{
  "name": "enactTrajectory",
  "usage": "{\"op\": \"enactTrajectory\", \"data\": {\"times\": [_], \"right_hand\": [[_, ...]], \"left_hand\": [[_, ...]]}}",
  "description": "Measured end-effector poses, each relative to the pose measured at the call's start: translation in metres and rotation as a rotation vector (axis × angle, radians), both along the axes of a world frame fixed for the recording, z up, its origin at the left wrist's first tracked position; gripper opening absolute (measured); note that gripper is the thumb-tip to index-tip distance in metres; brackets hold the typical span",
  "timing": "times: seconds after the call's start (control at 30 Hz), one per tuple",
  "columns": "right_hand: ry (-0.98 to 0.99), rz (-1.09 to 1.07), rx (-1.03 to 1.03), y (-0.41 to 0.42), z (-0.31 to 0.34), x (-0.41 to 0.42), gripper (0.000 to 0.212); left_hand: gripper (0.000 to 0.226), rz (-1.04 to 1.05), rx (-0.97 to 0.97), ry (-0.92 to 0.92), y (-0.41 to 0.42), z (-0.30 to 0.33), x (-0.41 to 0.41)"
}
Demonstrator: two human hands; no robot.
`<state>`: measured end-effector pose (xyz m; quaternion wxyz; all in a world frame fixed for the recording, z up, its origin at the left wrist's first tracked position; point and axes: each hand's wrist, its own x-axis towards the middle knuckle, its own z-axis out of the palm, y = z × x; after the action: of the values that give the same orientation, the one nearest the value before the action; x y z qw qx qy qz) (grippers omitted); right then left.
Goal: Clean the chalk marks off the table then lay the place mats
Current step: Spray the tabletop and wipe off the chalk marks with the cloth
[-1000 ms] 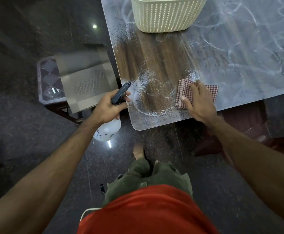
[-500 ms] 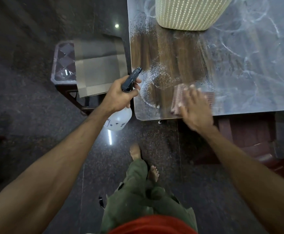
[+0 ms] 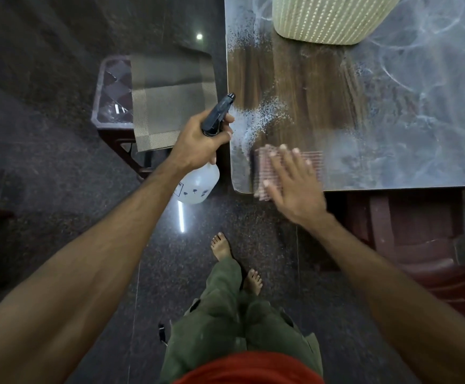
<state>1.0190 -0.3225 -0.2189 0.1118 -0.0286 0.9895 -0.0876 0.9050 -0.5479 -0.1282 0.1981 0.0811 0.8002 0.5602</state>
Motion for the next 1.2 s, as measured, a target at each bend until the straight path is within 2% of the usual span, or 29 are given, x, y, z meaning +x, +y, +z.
{"op": "enactTrajectory", "data": {"times": [0.17, 0.3, 0.4, 0.5, 0.57, 0.67, 0.8, 0.9, 1.07, 1.13, 1.2], "right_hand": [[0.027, -0.312, 0.010, 0.025, 0.002, -0.062, 0.074], [0.009, -0.161, -0.014, -0.038, 0.006, -0.083, 0.071], [0.022, -0.003, -0.018, -0.072, 0.006, -0.048, 0.071], [-0.002, 0.074, -0.015, -0.062, 0.004, -0.011, 0.072], [-0.031, 0.061, -0.005, -0.037, 0.003, -0.013, 0.073], [-0.028, -0.114, 0.019, -0.001, 0.000, -0.056, 0.073], [-0.002, -0.226, 0.009, -0.008, 0.003, -0.125, 0.075], [0.008, -0.125, -0.004, -0.052, 0.004, -0.133, 0.074], [-0.023, 0.133, -0.011, -0.073, 0.007, -0.055, 0.076], [-0.067, 0.153, -0.002, -0.053, 0.005, -0.041, 0.075], [-0.052, 0.061, 0.009, -0.030, 0.002, -0.061, 0.073]], "left_hand": [[0.020, 0.004, 0.008, 0.004, -0.004, -0.005, -0.011], [0.017, 0.023, 0.003, 0.017, -0.007, -0.002, -0.028], [0.017, 0.031, 0.023, 0.032, -0.011, 0.002, -0.043], [0.021, 0.034, 0.020, 0.040, -0.014, 0.003, -0.051], [0.021, 0.036, 0.021, 0.036, -0.016, 0.001, -0.054], [0.021, 0.043, 0.017, 0.028, -0.017, -0.001, -0.057], [0.020, 0.046, 0.011, 0.018, -0.016, -0.005, -0.064], [0.020, 0.043, -0.001, 0.015, -0.013, -0.005, -0.072], [0.019, 0.063, 0.006, -0.001, -0.011, -0.006, -0.085], [0.020, 0.066, 0.017, -0.012, -0.013, -0.009, -0.089], [0.020, 0.055, 0.020, -0.016, -0.015, -0.011, -0.094]]}}
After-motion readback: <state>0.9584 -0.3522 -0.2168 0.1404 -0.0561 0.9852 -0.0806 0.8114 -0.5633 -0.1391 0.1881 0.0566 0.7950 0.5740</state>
